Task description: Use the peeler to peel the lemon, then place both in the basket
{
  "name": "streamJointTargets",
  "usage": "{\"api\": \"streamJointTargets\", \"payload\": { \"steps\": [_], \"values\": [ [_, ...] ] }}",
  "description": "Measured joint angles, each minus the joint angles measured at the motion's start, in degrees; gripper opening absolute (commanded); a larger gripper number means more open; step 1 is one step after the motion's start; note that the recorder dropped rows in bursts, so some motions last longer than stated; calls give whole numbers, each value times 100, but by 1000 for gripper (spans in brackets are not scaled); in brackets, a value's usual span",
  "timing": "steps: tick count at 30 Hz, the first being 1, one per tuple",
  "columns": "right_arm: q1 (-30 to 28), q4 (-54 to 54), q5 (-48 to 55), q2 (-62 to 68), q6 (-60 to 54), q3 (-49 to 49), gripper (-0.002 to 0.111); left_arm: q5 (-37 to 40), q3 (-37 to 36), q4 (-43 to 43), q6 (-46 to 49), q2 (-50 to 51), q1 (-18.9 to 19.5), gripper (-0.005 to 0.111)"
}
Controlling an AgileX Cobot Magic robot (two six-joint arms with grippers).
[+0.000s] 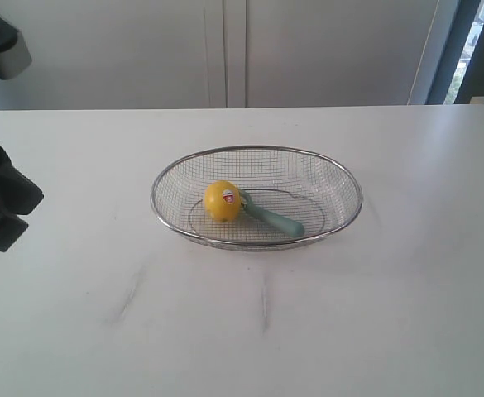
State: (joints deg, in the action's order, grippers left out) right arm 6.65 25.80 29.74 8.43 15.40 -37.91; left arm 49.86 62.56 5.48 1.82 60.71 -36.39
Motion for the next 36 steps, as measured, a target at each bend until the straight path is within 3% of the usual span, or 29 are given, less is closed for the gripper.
{"api": "streamJointTargets", "payload": {
  "steps": [8,20,36],
  "values": [
    [-488,-14,9,-822,0,92,0,0,0,0,0,0,0,0],
    [-497,-221,-1,-831,0,223,0,10,0,0,0,0,0,0],
    [-497,-1065,-24,-820,5,2200,0,10,0,0,0,0,0,0]
  ]
}}
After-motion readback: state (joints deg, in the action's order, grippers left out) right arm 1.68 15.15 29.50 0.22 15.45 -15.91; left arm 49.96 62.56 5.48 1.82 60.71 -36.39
